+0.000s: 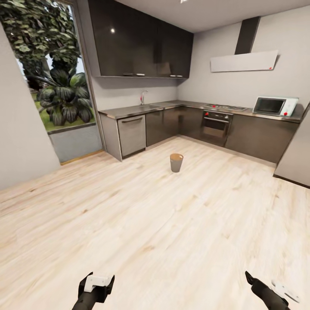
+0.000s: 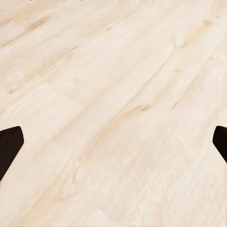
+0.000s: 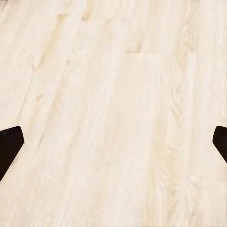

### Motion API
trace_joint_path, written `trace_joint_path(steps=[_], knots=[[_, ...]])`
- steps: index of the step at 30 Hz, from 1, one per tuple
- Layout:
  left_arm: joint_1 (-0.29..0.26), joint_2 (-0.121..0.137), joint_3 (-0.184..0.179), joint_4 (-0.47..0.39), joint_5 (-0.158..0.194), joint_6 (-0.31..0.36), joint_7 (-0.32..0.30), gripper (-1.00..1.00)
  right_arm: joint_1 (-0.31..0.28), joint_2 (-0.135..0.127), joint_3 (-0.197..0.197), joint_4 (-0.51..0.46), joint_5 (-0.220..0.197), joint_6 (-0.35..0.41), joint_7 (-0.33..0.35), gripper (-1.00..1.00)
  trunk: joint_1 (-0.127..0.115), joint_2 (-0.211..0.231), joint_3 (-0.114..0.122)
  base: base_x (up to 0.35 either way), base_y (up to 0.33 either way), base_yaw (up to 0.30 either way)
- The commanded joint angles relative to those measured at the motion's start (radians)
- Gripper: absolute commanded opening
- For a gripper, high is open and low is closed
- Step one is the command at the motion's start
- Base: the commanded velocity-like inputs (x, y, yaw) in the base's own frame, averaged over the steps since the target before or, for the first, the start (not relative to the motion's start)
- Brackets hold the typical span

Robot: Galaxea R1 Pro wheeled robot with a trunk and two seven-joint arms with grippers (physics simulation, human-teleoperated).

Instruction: Put the three can of soda from the living room inside the tash can in the kitchen.

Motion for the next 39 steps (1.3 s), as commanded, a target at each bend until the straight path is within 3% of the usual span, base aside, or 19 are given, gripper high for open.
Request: trace_joint_path(steps=[1, 28, 39], knots=[[0.000, 0.000, 0.000, 0.000, 0.000, 0.000, 0.000, 1.00, 0.000, 0.000, 0.000, 0.000, 0.000, 0.000, 0.000, 1.00, 0.000, 0.000, 0.000, 0.324, 0.078, 0.000], [0.000, 0.000, 0.003, -0.007, 0.001, -0.001, 0.001, 1.00, 0.000, 0.000, 0.001, -0.002, -0.001, -0.001, 0.002, 1.00, 0.000, 0.000, 0.000, 0.319, 0.059, 0.000], [0.000, 0.000, 0.005, -0.008, 0.001, -0.002, 0.000, 1.00, 0.000, -0.001, 0.003, -0.001, -0.003, 0.000, 0.001, 1.00, 0.000, 0.000, 0.000, 0.079, 0.002, -0.090]])
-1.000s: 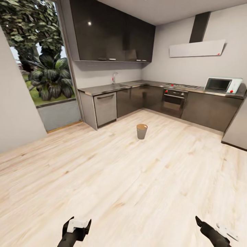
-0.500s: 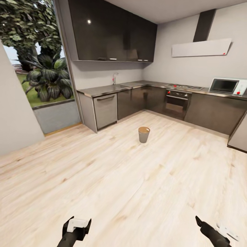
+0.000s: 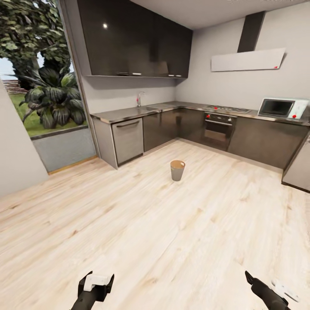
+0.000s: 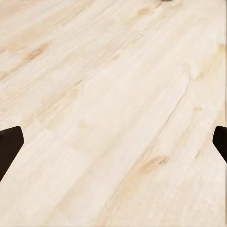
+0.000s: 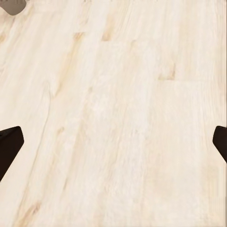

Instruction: Put the three can of soda from the living room inside the tash can in the kitchen.

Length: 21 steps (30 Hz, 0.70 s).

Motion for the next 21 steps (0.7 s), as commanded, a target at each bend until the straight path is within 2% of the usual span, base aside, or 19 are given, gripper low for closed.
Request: trace_joint_path(steps=[1, 5, 10, 21], knots=[[0.000, 0.000, 0.000, 0.000, 0.000, 0.000, 0.000, 1.00, 0.000, 0.000, 0.000, 0.000, 0.000, 0.000, 0.000, 1.00, 0.000, 0.000, 0.000, 0.009, 0.000, -0.208], [0.000, 0.000, -0.001, 0.000, -0.001, 0.001, 0.000, 1.00, 0.000, 0.001, 0.000, 0.001, 0.001, 0.000, 0.000, 1.00, 0.000, 0.000, 0.000, 0.025, 0.002, -0.218], [0.000, 0.000, 0.001, 0.008, -0.001, 0.001, 0.000, 1.00, 0.000, 0.001, 0.000, 0.001, 0.001, 0.000, 0.000, 1.00, 0.000, 0.000, 0.000, 0.250, 0.063, -0.231], [-0.001, 0.000, 0.000, 0.007, -0.001, 0.001, 0.000, 1.00, 0.000, 0.002, 0.002, 0.001, 0.002, -0.001, 0.001, 1.00, 0.000, 0.000, -0.001, 0.318, 0.100, -0.044]])
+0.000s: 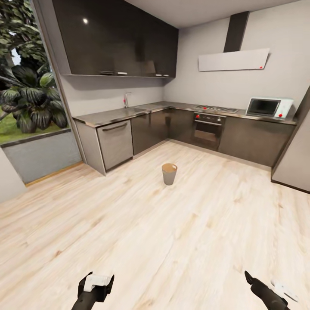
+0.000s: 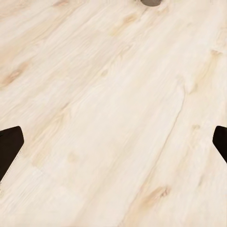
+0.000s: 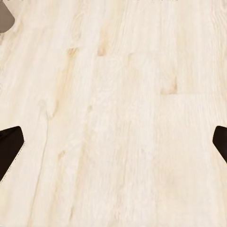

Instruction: Put the three can of soda from the living room inside the tash can in the kitchen.

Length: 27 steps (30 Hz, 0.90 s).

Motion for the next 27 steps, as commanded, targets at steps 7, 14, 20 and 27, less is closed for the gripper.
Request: trace_joint_path(steps=[7, 14, 20, 27], knots=[[0.000, 0.000, 0.001, -0.002, 0.000, 0.000, 0.000, 1.00, 0.000, -0.001, 0.000, 0.000, 0.000, 0.001, 0.000, 1.00, 0.000, 0.000, 0.000, 0.322, 0.102, -0.003], [0.000, 0.000, 0.000, -0.002, 0.000, 0.000, 0.000, 1.00, 0.000, 0.000, 0.000, -0.001, 0.000, 0.000, 0.000, 1.00, 0.000, 0.000, 0.000, 0.323, 0.102, 0.000], [0.000, 0.000, -0.002, -0.003, 0.000, 0.000, 0.000, 1.00, 0.000, 0.000, 0.000, -0.001, 0.000, 0.000, 0.000, 1.00, 0.000, 0.000, 0.000, 0.323, 0.099, 0.000], [0.000, -0.001, -0.004, -0.002, -0.001, 0.000, 0.001, 1.00, 0.000, 0.000, 0.001, -0.002, 0.000, 0.000, 0.000, 1.00, 0.000, 0.000, 0.000, 0.323, 0.035, 0.000]])
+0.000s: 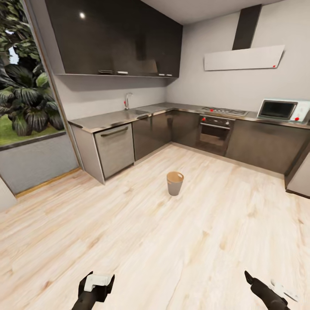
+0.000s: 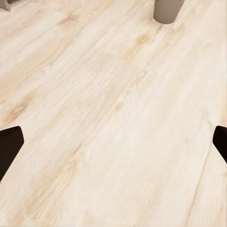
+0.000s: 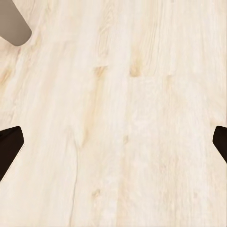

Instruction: Put the three can of soda from the living room inside the tash can in the kitchen.

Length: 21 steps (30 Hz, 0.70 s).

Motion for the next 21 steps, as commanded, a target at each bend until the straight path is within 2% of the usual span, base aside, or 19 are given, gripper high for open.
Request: trace_joint_path(steps=[1, 15, 18, 21], knots=[[0.000, 0.000, 0.000, 0.000, 0.000, 0.000, 0.000, 1.00, 0.000, 0.000, 0.000, 0.000, 0.000, 0.000, 0.000, 1.00, 0.000, 0.000, 0.000, 0.319, -0.012, 0.000], [-0.001, -0.001, -0.002, 0.003, -0.002, 0.005, 0.001, 1.00, 0.000, -0.003, 0.002, -0.001, 0.004, 0.000, 0.007, 1.00, 0.000, 0.000, 0.000, 0.288, -0.121, 0.000], [-0.001, -0.001, -0.002, 0.004, -0.002, 0.005, 0.001, 1.00, 0.000, -0.003, 0.007, -0.001, 0.023, 0.000, 0.029, 1.00, 0.000, 0.000, 0.000, 0.260, -0.181, 0.000], [-0.001, -0.001, -0.001, 0.004, -0.002, 0.006, 0.001, 1.00, 0.000, -0.003, 0.011, -0.002, 0.064, 0.000, 0.070, 1.00, 0.000, 0.000, 0.000, 0.258, -0.185, 0.000]])
